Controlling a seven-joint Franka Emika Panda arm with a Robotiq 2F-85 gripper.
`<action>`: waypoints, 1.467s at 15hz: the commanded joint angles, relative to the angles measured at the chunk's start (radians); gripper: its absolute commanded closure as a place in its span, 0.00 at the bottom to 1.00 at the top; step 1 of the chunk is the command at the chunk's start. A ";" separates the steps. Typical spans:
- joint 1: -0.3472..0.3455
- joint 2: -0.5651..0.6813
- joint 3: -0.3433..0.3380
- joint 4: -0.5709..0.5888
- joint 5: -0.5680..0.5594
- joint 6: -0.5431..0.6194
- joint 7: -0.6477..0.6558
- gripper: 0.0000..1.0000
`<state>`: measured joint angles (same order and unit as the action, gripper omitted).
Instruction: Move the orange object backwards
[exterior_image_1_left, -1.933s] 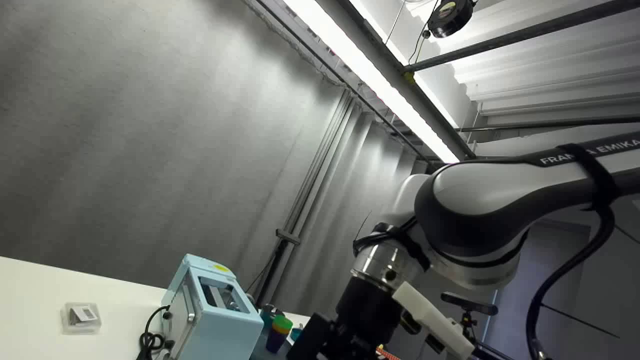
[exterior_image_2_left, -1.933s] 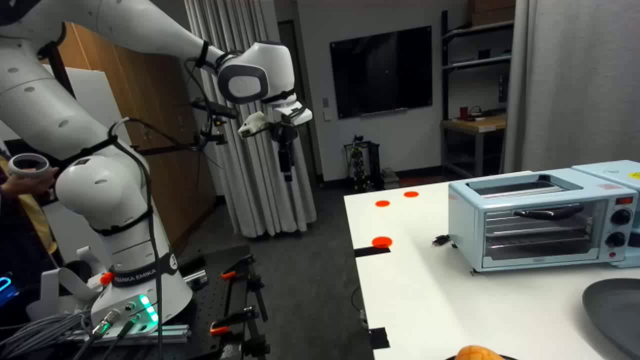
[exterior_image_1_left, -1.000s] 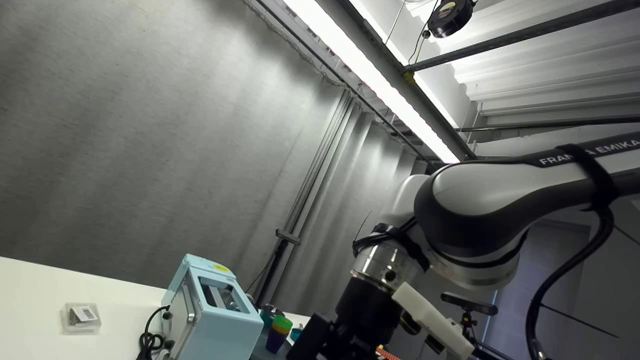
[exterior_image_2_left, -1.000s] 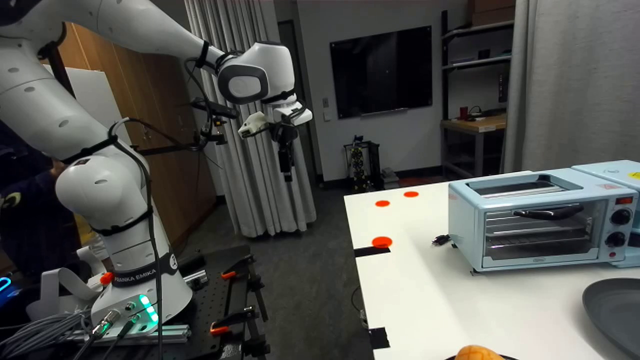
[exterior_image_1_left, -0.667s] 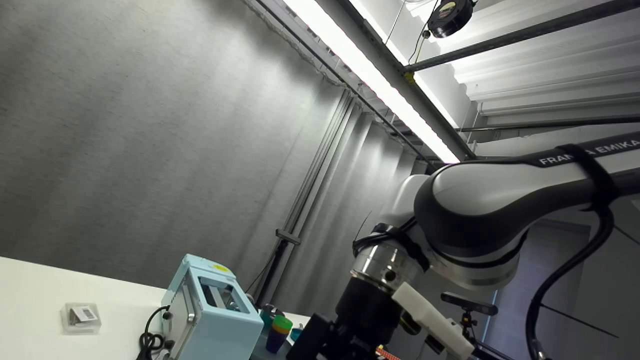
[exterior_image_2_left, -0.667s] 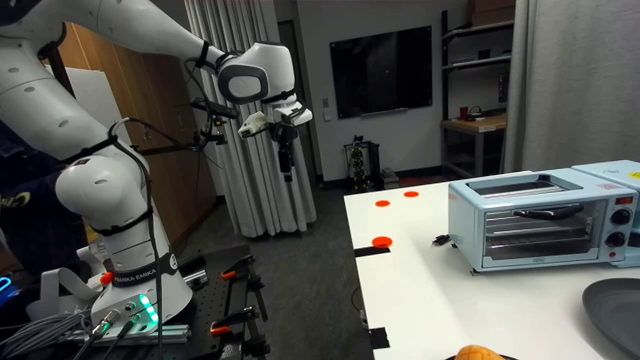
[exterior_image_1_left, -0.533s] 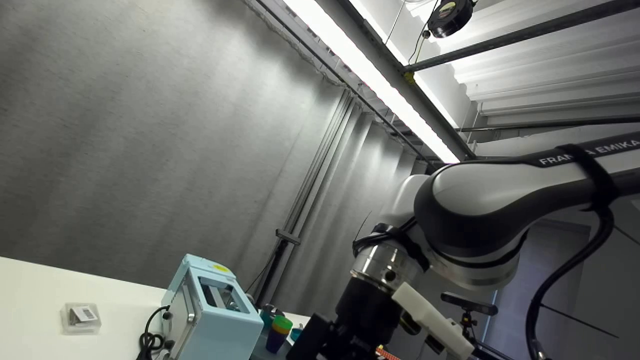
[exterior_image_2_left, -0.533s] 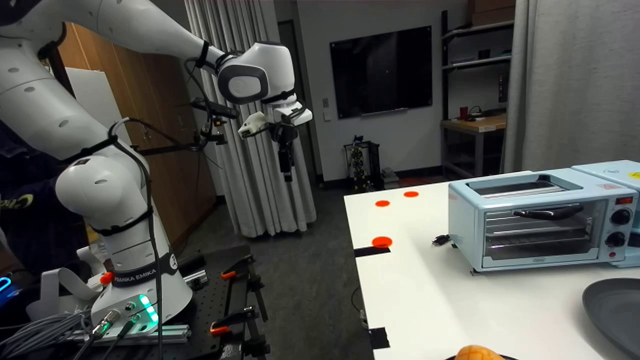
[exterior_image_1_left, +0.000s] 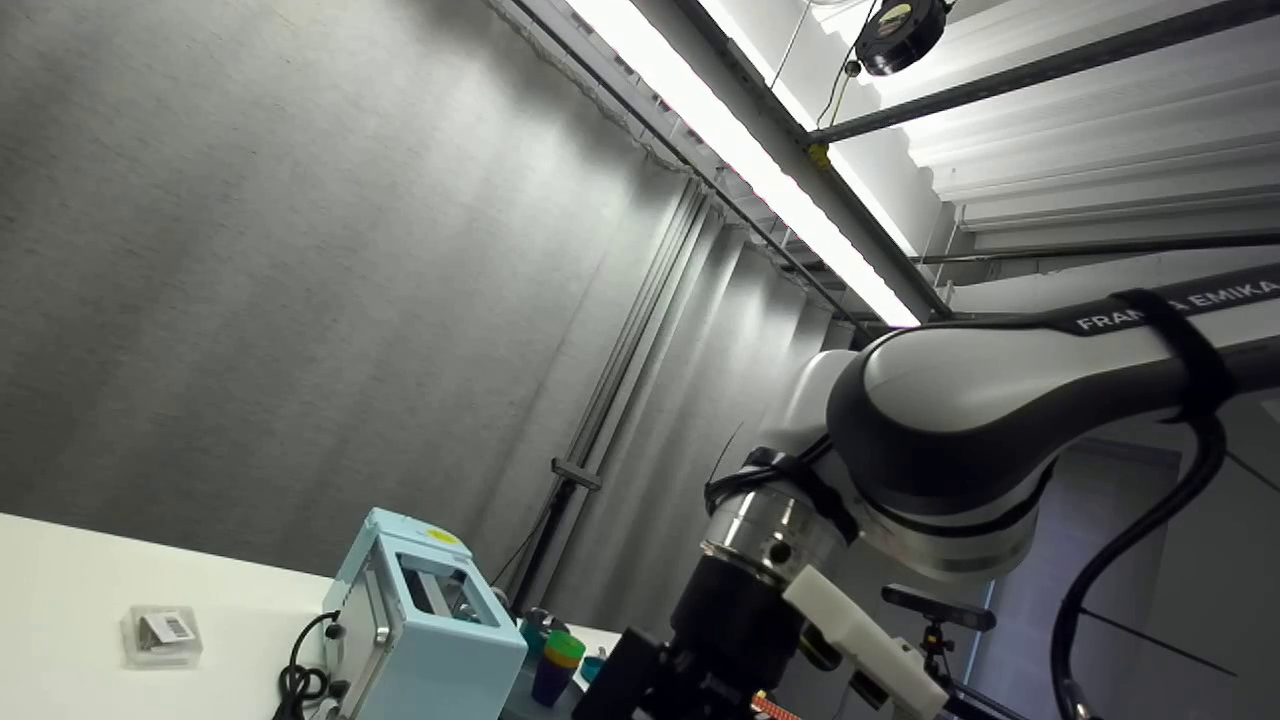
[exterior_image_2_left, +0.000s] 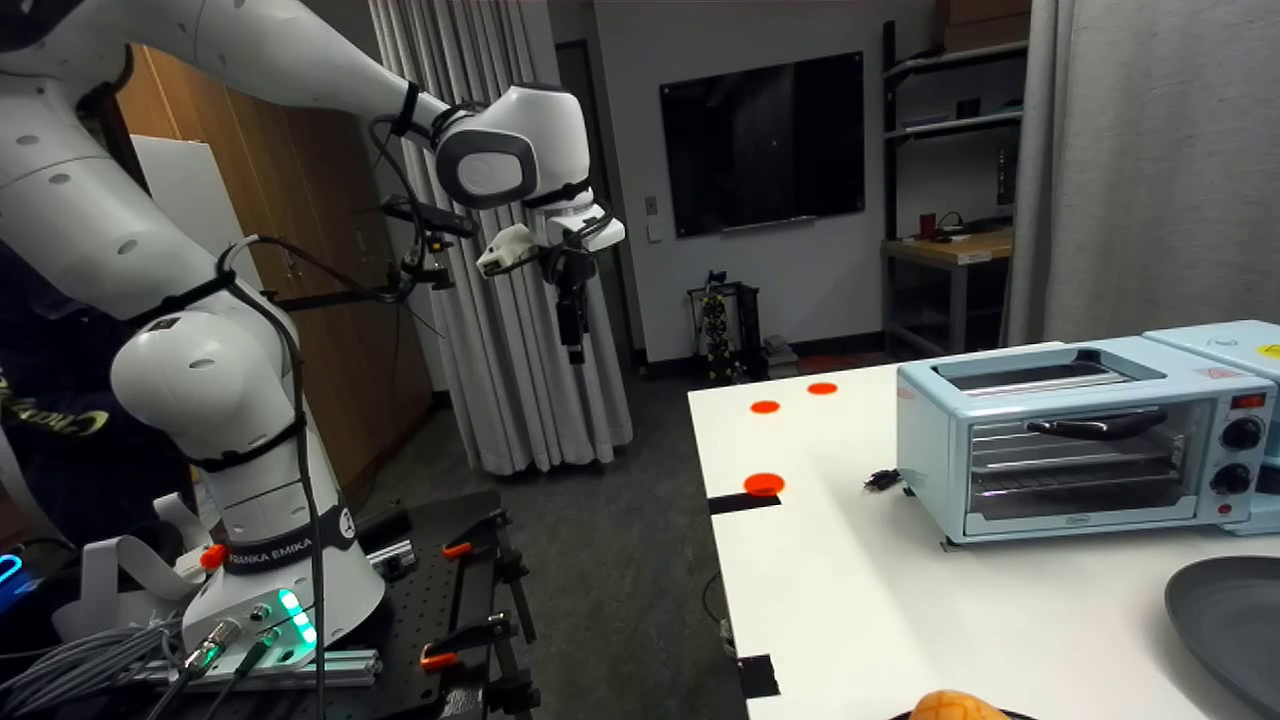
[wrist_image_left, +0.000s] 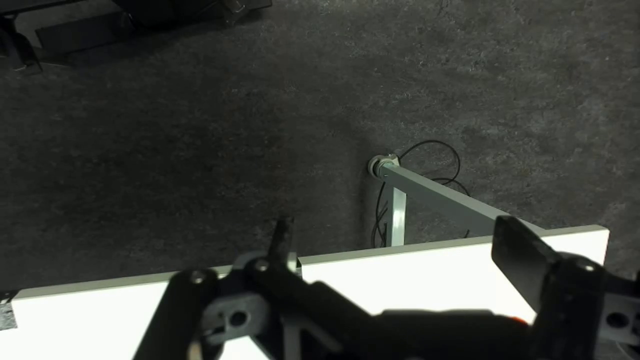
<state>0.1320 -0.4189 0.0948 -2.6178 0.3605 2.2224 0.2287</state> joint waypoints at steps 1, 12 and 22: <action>-0.008 -0.001 0.007 0.001 -0.001 -0.001 0.010 0.00; -0.012 0.001 0.009 0.002 -0.006 -0.013 0.017 0.01; -0.008 0.002 0.004 0.001 0.001 -0.006 -0.001 0.00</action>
<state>0.1286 -0.4168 0.0949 -2.6182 0.3599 2.2196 0.2294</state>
